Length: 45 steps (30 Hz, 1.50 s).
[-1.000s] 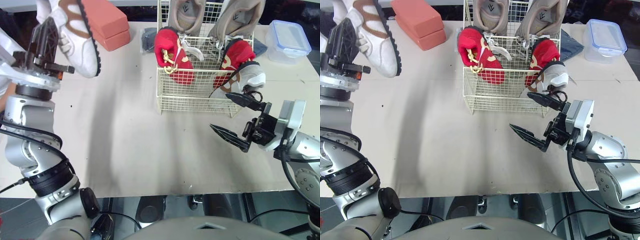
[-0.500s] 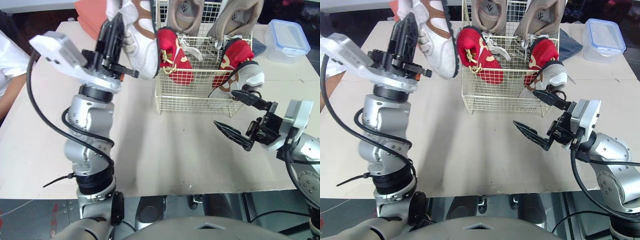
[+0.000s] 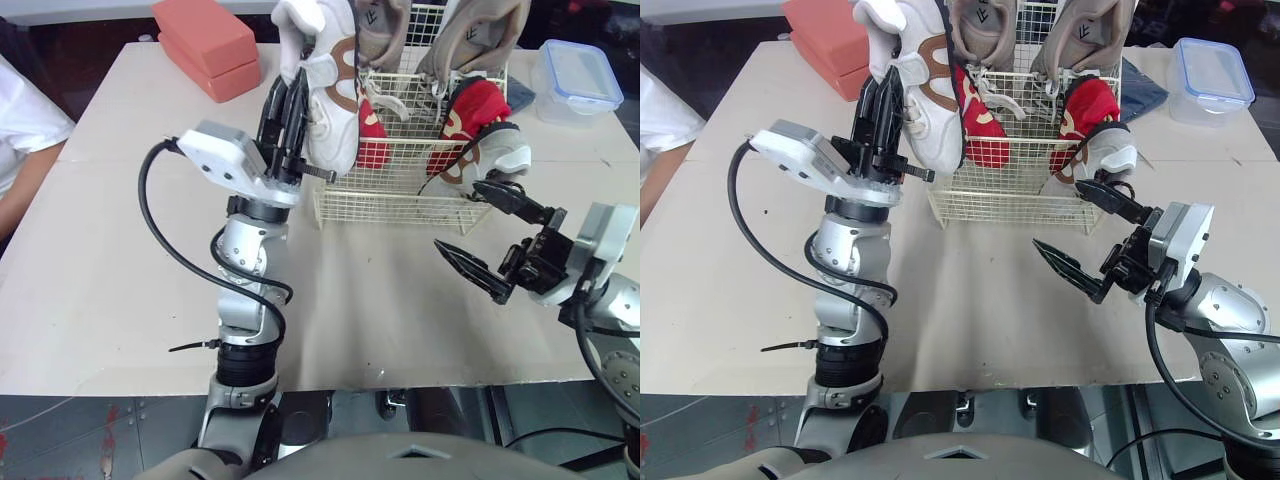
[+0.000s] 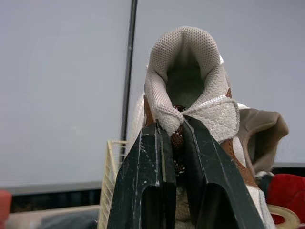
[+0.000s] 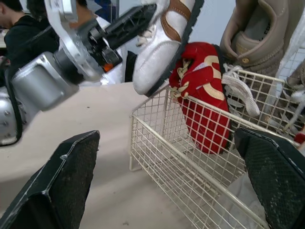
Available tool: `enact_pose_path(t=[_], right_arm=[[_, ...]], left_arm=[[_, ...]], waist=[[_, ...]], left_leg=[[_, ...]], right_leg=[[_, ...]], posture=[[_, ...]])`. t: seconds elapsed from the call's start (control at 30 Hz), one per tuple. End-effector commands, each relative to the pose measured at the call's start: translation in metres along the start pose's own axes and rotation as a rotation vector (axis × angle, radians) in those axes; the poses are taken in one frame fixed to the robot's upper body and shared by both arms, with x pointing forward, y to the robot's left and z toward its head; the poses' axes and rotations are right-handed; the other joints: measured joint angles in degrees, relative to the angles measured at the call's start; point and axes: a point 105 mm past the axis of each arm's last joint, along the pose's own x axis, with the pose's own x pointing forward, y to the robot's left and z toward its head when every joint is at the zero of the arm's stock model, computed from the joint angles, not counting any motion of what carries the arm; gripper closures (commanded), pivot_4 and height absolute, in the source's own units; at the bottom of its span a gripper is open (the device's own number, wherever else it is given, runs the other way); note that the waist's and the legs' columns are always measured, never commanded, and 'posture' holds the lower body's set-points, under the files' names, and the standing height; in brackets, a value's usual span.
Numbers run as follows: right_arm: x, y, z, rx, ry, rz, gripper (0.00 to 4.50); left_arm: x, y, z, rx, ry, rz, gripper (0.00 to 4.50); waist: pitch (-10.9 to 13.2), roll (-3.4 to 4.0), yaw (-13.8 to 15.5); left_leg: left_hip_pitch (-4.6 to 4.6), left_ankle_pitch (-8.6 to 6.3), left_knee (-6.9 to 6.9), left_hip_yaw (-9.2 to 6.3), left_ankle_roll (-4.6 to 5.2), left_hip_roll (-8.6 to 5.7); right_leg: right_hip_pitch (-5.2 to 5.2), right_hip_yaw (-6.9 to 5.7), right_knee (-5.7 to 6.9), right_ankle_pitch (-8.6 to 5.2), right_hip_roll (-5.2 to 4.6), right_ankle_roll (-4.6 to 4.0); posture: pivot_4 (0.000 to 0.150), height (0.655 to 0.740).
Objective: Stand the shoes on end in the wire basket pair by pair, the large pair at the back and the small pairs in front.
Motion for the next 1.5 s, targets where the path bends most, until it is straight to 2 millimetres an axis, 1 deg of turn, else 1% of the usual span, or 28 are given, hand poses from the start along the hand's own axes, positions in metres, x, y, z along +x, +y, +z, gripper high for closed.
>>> enact_pose_path(t=[0.03, 0.23, 0.43, 0.6, 0.83, 1.03, 1.17, 1.23, 1.33, 1.5], right_arm=[[-0.001, 0.000, 0.015, -0.042, -0.024, -0.004, 0.00], [0.000, 0.001, 0.019, -0.033, -0.017, -0.004, 0.00], [0.004, 0.003, 0.017, -0.021, -0.014, -0.001, 0.00], [0.004, 0.003, 0.016, -0.018, -0.013, -0.003, 0.00], [0.001, 0.003, 0.015, -0.019, -0.013, -0.015, 0.00], [0.000, 0.003, 0.014, -0.024, -0.015, -0.021, 0.00], [0.000, 0.003, 0.013, -0.027, -0.016, -0.021, 0.00], [0.001, 0.004, 0.013, -0.028, -0.016, -0.021, 0.00], [0.003, 0.003, 0.014, -0.029, -0.023, -0.020, 0.00], [0.017, 0.003, 0.024, 0.016, -0.093, -0.012, 0.00]], left_arm=[[-0.004, -0.015, 0.001, 0.026, -0.040, -0.052, 4.45], [-0.017, -0.018, -0.013, 0.046, -0.006, -0.072, 4.45], [-0.027, -0.021, -0.026, 0.043, 0.029, -0.079, 4.45], [-0.032, -0.020, -0.032, 0.043, 0.051, -0.088, 4.45], [-0.039, -0.024, -0.047, 0.034, 0.135, -0.138, 4.45], [-0.039, -0.023, -0.052, 0.004, 0.199, -0.173, 4.45], [-0.040, -0.017, -0.050, -0.031, 0.236, -0.179, 4.45], [-0.038, -0.016, -0.044, -0.073, 0.248, -0.202, 4.45], [-0.034, -0.014, -0.036, -0.088, 0.253, -0.223, 4.45], [-0.025, -0.019, -0.015, -0.115, 0.172, -0.261, 4.45]], waist=[[0.0, 0.00, 0.0], [0.0, 0.01, 0.2], [0.0, 0.03, 0.3], [-0.1, 0.15, 0.5], [-0.2, 0.36, 0.5], [-0.5, 0.67, 0.7], [-0.7, 0.81, 1.0], [-0.7, 0.83, 1.0], [-0.7, 0.88, 1.0], [-0.7, 0.88, 1.0]], left_leg=[[0.00, 0.00, 0.00, 0.00, 0.01, 0.00], [-0.01, -0.03, 0.00, 0.00, 0.05, 0.01], [-0.01, -0.05, -0.01, 0.00, 0.08, 0.02], [-0.01, -0.05, -0.01, 0.00, 0.09, 0.02], [0.00, -0.07, -0.03, 0.00, 0.13, 0.02], [0.08, -0.11, -0.04, -0.12, 0.18, 0.07], [0.09, -0.12, -0.04, -0.10, 0.21, 0.06], [0.09, -0.12, -0.05, -0.11, 0.21, 0.06], [0.10, -0.13, -0.07, -0.11, 0.21, 0.07], [0.09, -0.13, -0.08, -0.10, 0.21, 0.06]], right_leg=[[0.00, 0.00, 0.00, 0.00, 0.00, -0.01], [0.00, -0.03, -0.06, 0.00, -0.01, 0.01], [0.01, -0.03, -0.10, -0.02, -0.01, 0.04], [0.03, -0.04, -0.14, -0.03, -0.01, 0.06], [0.07, -0.06, -0.22, -0.03, 0.00, 0.07], [0.32, -0.19, -0.52, -0.03, 0.06, 0.08], [0.32, -0.18, -0.54, -0.03, 0.06, 0.08], [0.32, -0.18, -0.54, -0.03, 0.06, 0.08], [0.32, -0.18, -0.54, -0.03, 0.07, 0.08], [0.31, -0.16, -0.57, -0.03, 0.08, 0.08]], posture=[[0.150, 0.6860], [0.150, 0.6860], [0.150, 0.6860], [0.150, 0.6860], [0.150, 0.6860], [0.150, 0.6860], [0.150, 0.6860], [0.150, 0.6860], [0.150, 0.6860], [0.150, 0.6860]])
